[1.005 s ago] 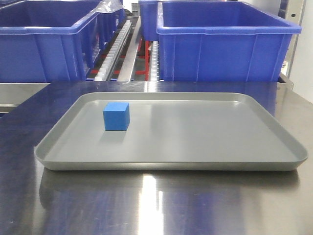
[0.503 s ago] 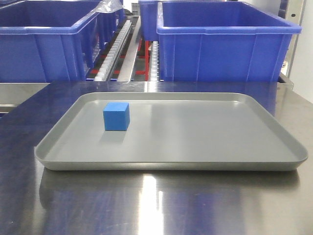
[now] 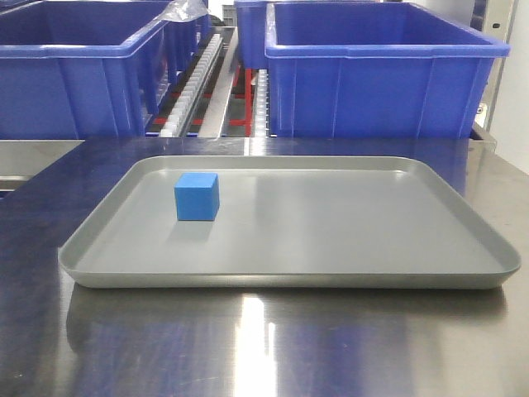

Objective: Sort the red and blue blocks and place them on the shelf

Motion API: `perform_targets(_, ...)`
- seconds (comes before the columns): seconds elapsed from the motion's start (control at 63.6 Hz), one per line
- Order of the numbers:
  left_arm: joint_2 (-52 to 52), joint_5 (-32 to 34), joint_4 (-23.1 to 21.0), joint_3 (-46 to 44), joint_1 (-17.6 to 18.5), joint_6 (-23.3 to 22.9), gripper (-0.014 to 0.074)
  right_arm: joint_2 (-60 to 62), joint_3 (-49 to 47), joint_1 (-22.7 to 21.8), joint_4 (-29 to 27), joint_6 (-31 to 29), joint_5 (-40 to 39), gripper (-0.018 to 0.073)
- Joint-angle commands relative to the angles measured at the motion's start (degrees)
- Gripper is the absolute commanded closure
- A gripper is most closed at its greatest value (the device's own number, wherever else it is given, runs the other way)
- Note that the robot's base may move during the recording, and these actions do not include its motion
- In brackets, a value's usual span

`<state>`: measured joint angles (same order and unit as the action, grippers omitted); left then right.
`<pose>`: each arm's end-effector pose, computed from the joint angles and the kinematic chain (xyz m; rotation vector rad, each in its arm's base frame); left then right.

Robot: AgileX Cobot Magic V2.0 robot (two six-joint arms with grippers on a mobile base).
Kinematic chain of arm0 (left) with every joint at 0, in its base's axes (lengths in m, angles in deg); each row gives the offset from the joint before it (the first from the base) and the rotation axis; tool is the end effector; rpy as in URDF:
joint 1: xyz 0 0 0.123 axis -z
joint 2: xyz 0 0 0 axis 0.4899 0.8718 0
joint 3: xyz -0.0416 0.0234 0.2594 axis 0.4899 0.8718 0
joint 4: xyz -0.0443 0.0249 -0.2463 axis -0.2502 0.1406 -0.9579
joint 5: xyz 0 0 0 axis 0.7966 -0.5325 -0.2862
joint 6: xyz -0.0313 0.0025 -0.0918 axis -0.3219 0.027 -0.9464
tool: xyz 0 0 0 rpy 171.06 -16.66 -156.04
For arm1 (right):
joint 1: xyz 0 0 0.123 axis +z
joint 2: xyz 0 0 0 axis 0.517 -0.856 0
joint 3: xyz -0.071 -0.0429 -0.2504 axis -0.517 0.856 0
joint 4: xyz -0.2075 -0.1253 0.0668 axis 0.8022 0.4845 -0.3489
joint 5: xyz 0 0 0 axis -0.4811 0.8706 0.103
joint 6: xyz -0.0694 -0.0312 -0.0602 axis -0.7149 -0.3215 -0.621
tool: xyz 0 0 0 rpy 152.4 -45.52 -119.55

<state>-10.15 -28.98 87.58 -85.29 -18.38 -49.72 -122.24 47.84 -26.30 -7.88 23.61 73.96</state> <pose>0.2185 -0.0404 0.2706 -0.0593 2.4138 -0.1731 0.1698 0.0151 0.2612 0.0551 2.0148 0.1521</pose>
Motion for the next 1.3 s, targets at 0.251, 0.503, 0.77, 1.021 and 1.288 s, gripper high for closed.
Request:
perform_targets(0.251, 11.8, -5.1, -3.8, -18.1, 2.0, -0.1, 0.0113, 0.5, -1.6, -0.3, 0.6, -0.4, -4.3, 0.0502)
perform_targets(0.503, 18.1, -5.8, -3.9, -24.5, 8.4, -0.7, 0.0113, 0.5, -1.6, -0.3, 0.6, -0.4, -4.3, 0.0502)
perform_targets(0.77, 25.2, -8.3, -4.1, -30.0, 12.9, -2.7, 0.0113, 0.5, -1.6, -0.3, 0.6, -0.4, -4.3, 0.0502)
perform_targets(1.021, 29.8, -7.0, -4.0, -33.5, 16.8, -4.2, 0.0113, 0.5, -1.6, -0.3, 0.6, -0.4, -4.3, 0.0502)
perform_targets(1.288, 33.4, -5.3, -3.7, -34.7, 20.1, -5.8, 0.0114, 0.5, -1.6, -0.3, 0.6, -0.4, -4.3, 0.0502)
